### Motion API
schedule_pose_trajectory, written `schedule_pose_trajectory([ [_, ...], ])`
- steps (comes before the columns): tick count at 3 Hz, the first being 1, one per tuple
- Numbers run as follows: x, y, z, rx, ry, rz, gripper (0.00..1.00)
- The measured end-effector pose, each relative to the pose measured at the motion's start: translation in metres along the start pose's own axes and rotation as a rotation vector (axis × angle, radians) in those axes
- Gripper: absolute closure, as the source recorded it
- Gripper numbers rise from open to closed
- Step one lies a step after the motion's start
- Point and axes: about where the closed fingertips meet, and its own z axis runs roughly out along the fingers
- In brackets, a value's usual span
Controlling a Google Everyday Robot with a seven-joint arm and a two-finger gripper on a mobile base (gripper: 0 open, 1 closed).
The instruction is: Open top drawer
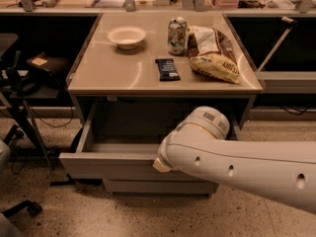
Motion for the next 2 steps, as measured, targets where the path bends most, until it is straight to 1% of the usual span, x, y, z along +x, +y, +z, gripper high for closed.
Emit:
schedule_pose_trajectory([
  [1, -0.0005, 0.0010, -0.0005, 0.000, 0.000, 0.000, 1.00],
  [2, 0.0046, 0.0059, -0.0047, 0.008, 0.003, 0.008, 1.00],
])
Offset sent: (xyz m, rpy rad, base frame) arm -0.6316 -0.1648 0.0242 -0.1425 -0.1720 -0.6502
